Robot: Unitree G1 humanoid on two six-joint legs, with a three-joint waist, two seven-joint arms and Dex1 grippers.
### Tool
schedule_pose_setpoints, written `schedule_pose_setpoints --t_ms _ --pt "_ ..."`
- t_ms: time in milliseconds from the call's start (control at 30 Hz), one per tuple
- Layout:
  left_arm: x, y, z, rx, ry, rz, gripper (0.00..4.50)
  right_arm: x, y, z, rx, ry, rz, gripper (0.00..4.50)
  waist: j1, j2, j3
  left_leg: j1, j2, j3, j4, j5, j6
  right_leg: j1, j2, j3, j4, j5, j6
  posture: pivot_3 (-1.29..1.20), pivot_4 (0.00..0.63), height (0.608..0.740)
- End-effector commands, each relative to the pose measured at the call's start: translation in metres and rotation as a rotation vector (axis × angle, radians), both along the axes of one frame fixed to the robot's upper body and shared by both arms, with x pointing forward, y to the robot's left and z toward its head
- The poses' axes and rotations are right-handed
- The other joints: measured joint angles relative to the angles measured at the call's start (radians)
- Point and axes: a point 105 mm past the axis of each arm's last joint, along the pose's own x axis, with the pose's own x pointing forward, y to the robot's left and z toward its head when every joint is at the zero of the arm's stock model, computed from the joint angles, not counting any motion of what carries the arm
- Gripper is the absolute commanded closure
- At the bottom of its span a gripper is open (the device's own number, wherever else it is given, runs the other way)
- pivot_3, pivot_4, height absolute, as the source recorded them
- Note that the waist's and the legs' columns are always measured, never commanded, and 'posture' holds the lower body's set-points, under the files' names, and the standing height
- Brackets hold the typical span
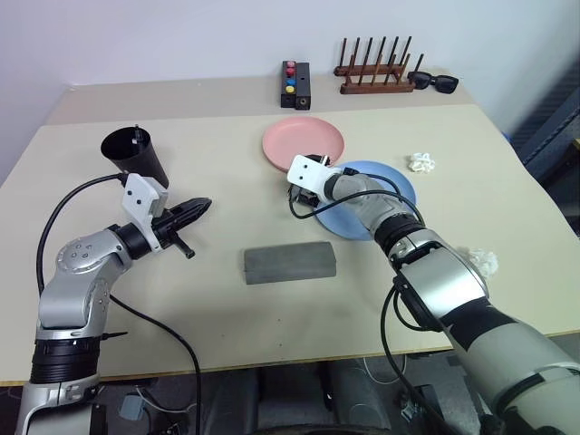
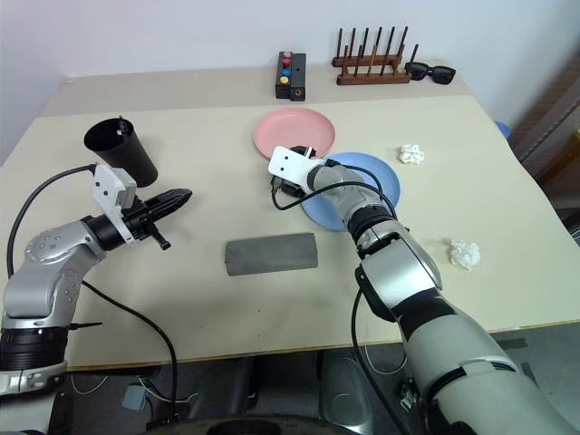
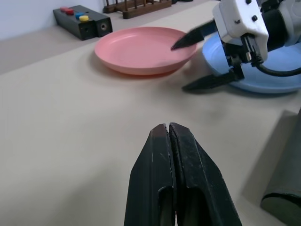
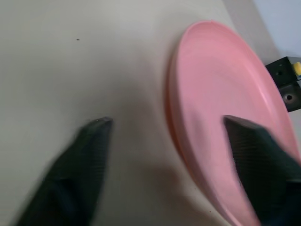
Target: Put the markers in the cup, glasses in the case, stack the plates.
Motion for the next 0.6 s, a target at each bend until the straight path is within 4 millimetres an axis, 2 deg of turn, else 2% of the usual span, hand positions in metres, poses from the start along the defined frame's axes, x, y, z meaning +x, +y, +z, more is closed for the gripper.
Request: schedule_pose_setpoints --t_ms 33,133,600 --pt "-0.004 0.002 0.014 0.003 -0.048 0.007 4.5 0.005 0.005 0.017 0.002 -0.055 -0.005 2.93 0.0 0.0 0.0 0.0 0.0 0.0 0.0 0.0 0.0 0.0 0.0 0.0 0.0 0.0 0.0 0.0 0.15 0.739" --pt "-0.004 0.002 0.015 -0.001 -0.049 0.01 4.5 0.007 0.001 0.018 -0.009 -0.08 -0.031 4.48 -0.003 0.0 0.0 0.0 0.0 0.0 0.0 0.0 0.0 0.0 0.0 0.0 0.0 0.0 0.0 0.0 0.15 0.739" --pt "-0.004 0.0 0.017 -0.008 -0.056 0.022 4.5 0.011 -0.007 0.026 -0.038 -0.163 -0.058 4.48 -0.02 0.0 0.0 0.0 0.0 0.0 -0.004 0.001 -0.001 -0.002 0.0 0.0 0.0 0.0 0.0 0.0 0.15 0.739"
